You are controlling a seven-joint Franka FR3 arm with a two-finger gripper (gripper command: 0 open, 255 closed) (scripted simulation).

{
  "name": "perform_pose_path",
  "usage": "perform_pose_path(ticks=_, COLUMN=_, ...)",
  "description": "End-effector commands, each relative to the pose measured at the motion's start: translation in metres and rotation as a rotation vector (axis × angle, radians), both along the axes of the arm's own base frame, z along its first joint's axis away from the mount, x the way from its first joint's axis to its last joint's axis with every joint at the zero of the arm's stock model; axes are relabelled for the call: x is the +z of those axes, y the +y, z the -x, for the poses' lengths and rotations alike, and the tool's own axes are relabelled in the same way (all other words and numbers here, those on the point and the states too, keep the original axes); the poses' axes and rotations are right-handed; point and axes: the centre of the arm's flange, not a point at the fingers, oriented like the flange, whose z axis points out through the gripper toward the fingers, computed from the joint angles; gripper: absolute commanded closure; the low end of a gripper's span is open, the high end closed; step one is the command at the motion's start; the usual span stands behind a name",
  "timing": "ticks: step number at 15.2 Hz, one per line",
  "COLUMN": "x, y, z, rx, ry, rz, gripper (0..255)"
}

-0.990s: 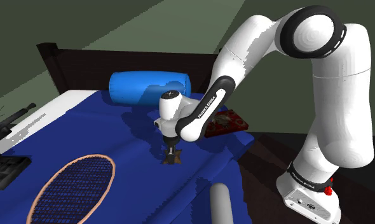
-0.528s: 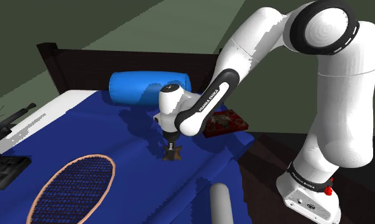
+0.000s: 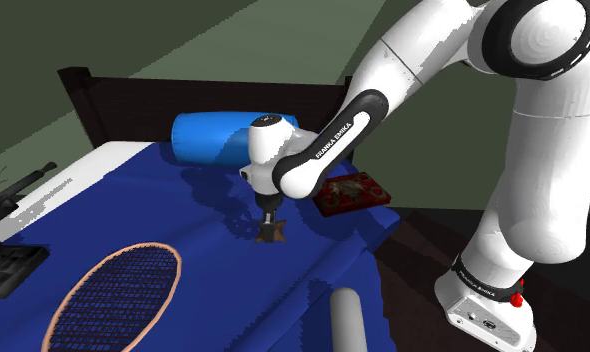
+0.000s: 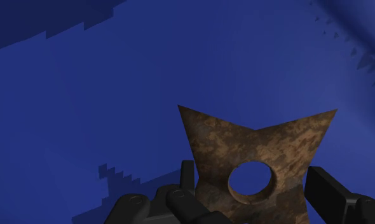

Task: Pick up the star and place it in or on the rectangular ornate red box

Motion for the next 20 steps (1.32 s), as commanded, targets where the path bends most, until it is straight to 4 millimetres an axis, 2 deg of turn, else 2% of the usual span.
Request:
perform_pose_path(ticks=1, x=0.01, y=0.0, z=0.0, rx=0.0, ry=0.0, rz=0.0, gripper=255)
perform_pose_path(ticks=9, x=0.051, y=0.0, z=0.0, rx=0.0, ry=0.0, rz=0.0, gripper=255)
perform_pose_path(ticks=20, x=0.052, y=-0.145, z=0.001, rx=0.0, ry=0.0, rz=0.0, gripper=255)
